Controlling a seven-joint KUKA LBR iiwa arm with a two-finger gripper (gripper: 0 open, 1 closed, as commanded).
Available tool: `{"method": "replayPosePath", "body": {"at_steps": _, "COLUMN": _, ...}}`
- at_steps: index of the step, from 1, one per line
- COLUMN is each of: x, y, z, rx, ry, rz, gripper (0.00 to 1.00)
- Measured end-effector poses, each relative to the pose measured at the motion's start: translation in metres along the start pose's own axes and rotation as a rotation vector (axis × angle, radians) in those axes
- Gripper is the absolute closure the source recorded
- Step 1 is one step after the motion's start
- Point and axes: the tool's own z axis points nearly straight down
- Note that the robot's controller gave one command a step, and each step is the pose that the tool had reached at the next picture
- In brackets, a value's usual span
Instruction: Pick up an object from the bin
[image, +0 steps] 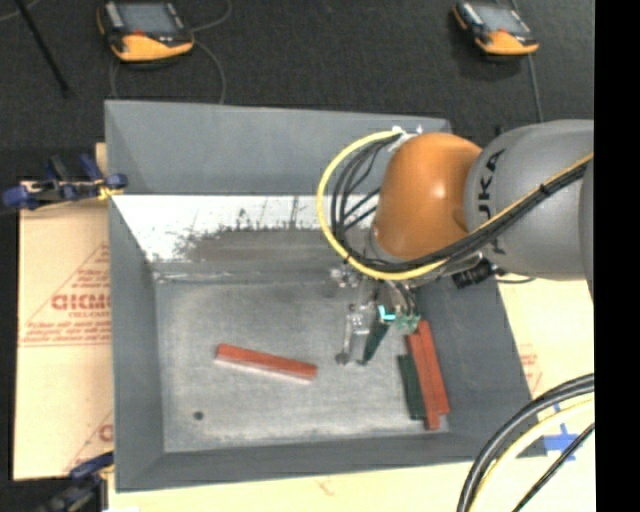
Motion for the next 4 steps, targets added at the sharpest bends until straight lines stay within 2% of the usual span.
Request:
{"method": "replayPosePath", "body": {"at_steps": 1, "x": 0.034, "y": 0.106, "z": 0.091, "rx": -0.004, "ry": 0.001, "rz": 0.013, "gripper": 0.0}}
{"method": "replayPosePath", "body": {"at_steps": 2, "x": 0.018, "y": 0.106, "z": 0.056, "rx": -0.003, "ry": -0.009, "rz": 0.114, "gripper": 0.0}}
{"method": "replayPosePath", "body": {"at_steps": 3, "x": 0.031, "y": 0.096, "z": 0.05, "rx": -0.002, "ry": -0.005, "rz": 0.266, "gripper": 0.0}}
{"method": "replayPosePath", "body": {"at_steps": 4, "x": 0.029, "y": 0.102, "z": 0.089, "rx": -0.002, "ry": -0.002, "rz": 0.343, "gripper": 0.0}}
